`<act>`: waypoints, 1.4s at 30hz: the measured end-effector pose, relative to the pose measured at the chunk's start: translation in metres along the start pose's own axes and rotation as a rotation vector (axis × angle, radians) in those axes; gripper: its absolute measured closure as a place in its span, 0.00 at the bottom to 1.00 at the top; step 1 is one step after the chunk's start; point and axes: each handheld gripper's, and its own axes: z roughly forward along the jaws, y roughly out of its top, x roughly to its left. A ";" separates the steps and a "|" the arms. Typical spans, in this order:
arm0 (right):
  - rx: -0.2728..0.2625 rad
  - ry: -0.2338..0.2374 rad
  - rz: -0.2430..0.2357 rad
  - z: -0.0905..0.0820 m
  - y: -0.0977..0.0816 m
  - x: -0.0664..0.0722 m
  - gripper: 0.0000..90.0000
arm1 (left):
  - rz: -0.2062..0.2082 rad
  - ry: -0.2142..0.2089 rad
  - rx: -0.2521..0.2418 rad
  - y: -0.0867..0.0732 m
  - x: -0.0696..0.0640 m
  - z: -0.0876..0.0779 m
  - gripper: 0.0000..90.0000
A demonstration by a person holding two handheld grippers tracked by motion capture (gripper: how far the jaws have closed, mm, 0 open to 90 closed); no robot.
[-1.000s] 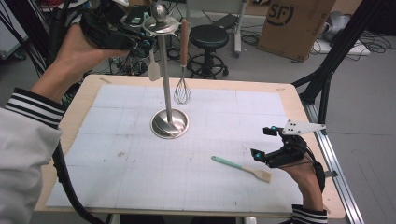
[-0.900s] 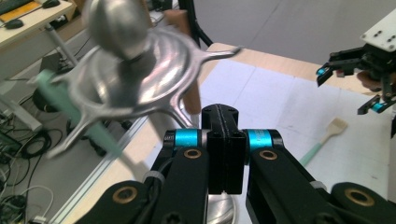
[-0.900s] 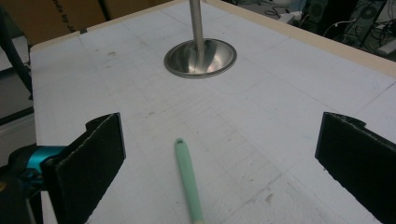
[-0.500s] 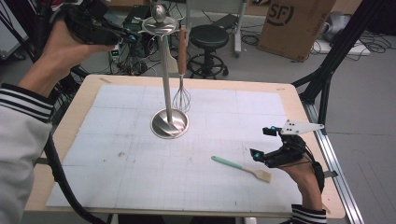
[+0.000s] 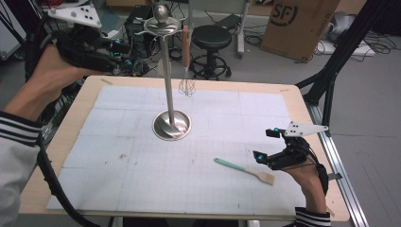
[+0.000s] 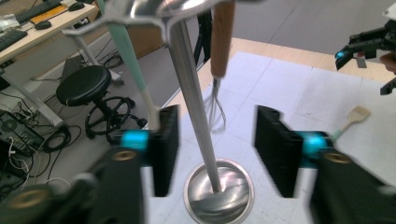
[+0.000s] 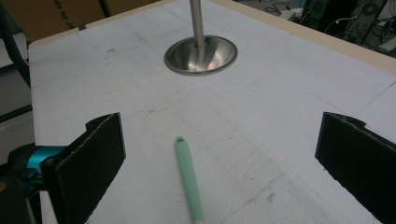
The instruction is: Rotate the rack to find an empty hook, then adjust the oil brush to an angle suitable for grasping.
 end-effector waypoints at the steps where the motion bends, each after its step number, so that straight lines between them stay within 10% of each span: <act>1: -0.002 0.000 -0.001 0.000 0.000 0.000 0.00 | 0.012 -0.020 -0.015 -0.004 -0.003 0.000 0.44; 7: -0.003 -0.006 0.006 -0.001 -0.002 -0.002 0.00 | 0.073 -0.034 -0.023 -0.028 -0.024 -0.001 0.14; 11: -0.007 -0.004 0.009 -0.002 -0.002 -0.001 0.00 | 0.045 -0.028 -0.038 -0.046 -0.032 -0.003 0.02; 19: -0.026 -0.010 0.018 -0.010 -0.004 -0.003 0.00 | -0.021 -0.049 -0.069 -0.083 -0.044 -0.005 0.02; 42: -0.023 -0.019 0.024 -0.011 -0.005 0.001 0.00 | -0.033 -0.121 -0.094 -0.159 -0.070 0.008 0.02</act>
